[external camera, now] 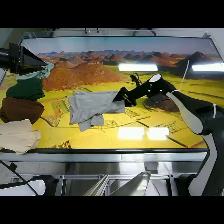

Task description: Fold the shirts.

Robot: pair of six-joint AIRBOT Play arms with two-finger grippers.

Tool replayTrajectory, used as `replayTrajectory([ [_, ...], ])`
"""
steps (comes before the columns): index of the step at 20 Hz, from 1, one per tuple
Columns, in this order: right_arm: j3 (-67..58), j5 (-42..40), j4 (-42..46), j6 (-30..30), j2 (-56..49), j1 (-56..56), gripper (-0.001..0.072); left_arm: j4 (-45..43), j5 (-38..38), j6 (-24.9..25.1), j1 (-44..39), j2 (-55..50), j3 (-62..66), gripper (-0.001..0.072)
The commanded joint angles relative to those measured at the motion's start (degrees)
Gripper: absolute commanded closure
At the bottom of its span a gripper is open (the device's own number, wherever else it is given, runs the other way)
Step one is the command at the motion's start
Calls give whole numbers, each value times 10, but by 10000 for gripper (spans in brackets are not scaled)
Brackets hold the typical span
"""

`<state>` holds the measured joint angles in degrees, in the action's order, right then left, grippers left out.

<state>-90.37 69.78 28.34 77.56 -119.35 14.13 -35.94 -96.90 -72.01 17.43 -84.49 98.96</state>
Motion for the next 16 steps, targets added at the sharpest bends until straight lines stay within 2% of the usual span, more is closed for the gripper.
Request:
replayTrajectory([
  [1,-3,-13,-66,-13,-9,22,550,0,0,-1,0,0,0,333],
  [3,-9,-14,-68,-13,-6,24,685,0,-1,-1,0,0,0,333],
  [8,-10,-26,-41,-23,63,-37,695,0,-8,-1,0,0,0,334],
  [10,-10,-31,25,10,114,-125,696,-1,-15,0,1,0,0,343],
  [14,-9,-16,249,120,217,-357,697,-1,-22,0,1,0,0,352],
  [16,-8,11,334,142,248,-473,697,-1,-21,0,0,0,0,352],
])
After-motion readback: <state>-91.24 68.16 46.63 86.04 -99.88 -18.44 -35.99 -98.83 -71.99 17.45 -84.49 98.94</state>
